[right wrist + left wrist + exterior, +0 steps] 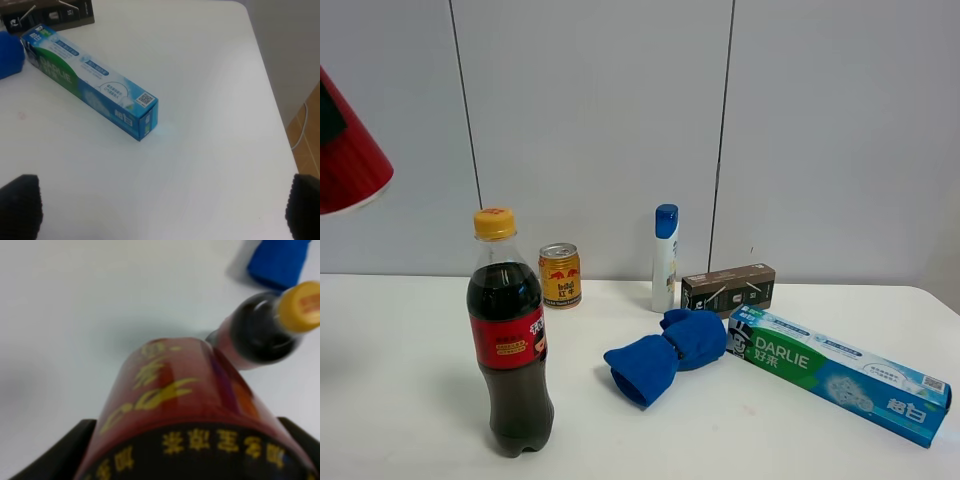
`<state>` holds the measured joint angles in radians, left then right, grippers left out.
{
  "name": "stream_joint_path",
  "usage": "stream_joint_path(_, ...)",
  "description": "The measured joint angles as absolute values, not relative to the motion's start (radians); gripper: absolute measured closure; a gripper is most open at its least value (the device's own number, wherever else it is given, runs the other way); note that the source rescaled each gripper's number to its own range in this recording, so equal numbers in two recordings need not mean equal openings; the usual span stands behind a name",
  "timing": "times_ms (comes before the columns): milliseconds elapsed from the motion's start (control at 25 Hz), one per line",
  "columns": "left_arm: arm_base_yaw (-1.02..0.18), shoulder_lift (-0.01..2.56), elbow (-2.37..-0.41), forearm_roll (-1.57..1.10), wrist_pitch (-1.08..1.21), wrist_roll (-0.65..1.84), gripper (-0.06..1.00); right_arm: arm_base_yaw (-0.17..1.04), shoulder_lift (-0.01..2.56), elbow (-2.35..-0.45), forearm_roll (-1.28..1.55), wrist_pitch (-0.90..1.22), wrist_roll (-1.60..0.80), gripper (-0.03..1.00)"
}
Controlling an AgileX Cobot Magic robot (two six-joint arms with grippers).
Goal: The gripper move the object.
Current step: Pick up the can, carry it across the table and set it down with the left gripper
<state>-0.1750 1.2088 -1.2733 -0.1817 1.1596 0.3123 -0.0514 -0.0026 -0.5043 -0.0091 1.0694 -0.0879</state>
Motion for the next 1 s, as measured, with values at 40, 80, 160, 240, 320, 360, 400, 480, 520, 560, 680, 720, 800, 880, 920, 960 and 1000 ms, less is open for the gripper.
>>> stream_joint_path(40, -0.175, 1.209, -1.296, -0.195, 1.174, 0.312, 0.93, -0.051, -0.003, -0.504, -0.009, 1.069, -0.088, -0.03)
stream_joint_path(80, -0.175, 1.209, -1.321, -0.212, 1.183, 0.312, 0.93, -0.051, -0.003, -0.504, -0.009, 1.069, -0.088, -0.03)
stream_joint_path(160, -0.175, 1.209, -1.360, -0.239, 1.187, 0.312, 0.93, -0.051, -0.003, -0.504, -0.009, 1.069, -0.088, -0.03)
stream_joint_path(240, -0.180, 1.208, -1.398, -0.251, 1.189, 0.312, 0.93, -0.051, -0.003, -0.504, -0.009, 1.069, -0.088, -0.03)
stream_joint_path(320, -0.196, 1.209, -1.431, -0.251, 1.195, 0.313, 0.93, -0.051, -0.003, -0.504, -0.009, 1.069, -0.088, -0.03)
stream_joint_path(360, -0.209, 1.213, -1.452, -0.251, 1.201, 0.313, 0.93, -0.051, -0.003, -0.504, -0.009, 1.069, -0.088, -0.03)
stream_joint_path(400, -0.222, 1.218, -1.473, -0.251, 1.208, 0.313, 0.93, -0.051, -0.003, -0.504, -0.009, 1.069, -0.088, -0.03)
stream_joint_path(480, -0.250, 1.237, -1.517, -0.251, 1.222, 0.308, 0.93, -0.051, -0.003, -0.504, -0.009, 1.069, -0.088, -0.03)
stream_joint_path(520, -0.269, 1.246, -1.539, -0.251, 1.226, 0.300, 0.93, -0.051, -0.003, -0.504, -0.009, 1.069, -0.088, -0.03)
stream_joint_path(560, -0.290, 1.259, -1.558, -0.251, 1.231, 0.293, 0.93, -0.051, -0.003, -0.504, -0.009, 1.069, -0.088, -0.03)
stream_joint_path(680, -0.365, 1.303, -1.608, -0.251, 1.237, 0.282, 0.93, -0.051, -0.003, -0.504, -0.009, 1.069, -0.088, -0.03)
stream_joint_path(720, -0.390, 1.320, -1.622, -0.251, 1.237, 0.280, 0.93, -0.051, -0.003, -0.504, -0.009, 1.069, -0.088, -0.03)
stream_joint_path(800, -0.452, 1.355, -1.648, -0.251, 1.237, 0.278, 0.93, -0.051, -0.003, -0.504, -0.009, 1.069, -0.088, -0.03)
stream_joint_path(880, -0.510, 1.396, -1.669, -0.249, 1.237, 0.278, 0.93, -0.051, -0.003, -0.504, -0.009, 1.069, -0.088, -0.03)
stream_joint_path(920, -0.541, 1.416, -1.680, -0.248, 1.237, 0.278, 0.93, -0.051, -0.003, -0.504, -0.009, 1.069, -0.088, -0.03)
stream_joint_path(960, -0.571, 1.433, -1.691, -0.241, 1.237, 0.278, 0.93, -0.051, -0.003, -0.504, -0.009, 1.069, -0.088, -0.03)
stream_joint_path(1000, -0.599, 1.454, -1.699, -0.235, 1.237, 0.278, 0.93, -0.051, -0.003, -0.504, -0.009, 1.069, -0.088, -0.03)
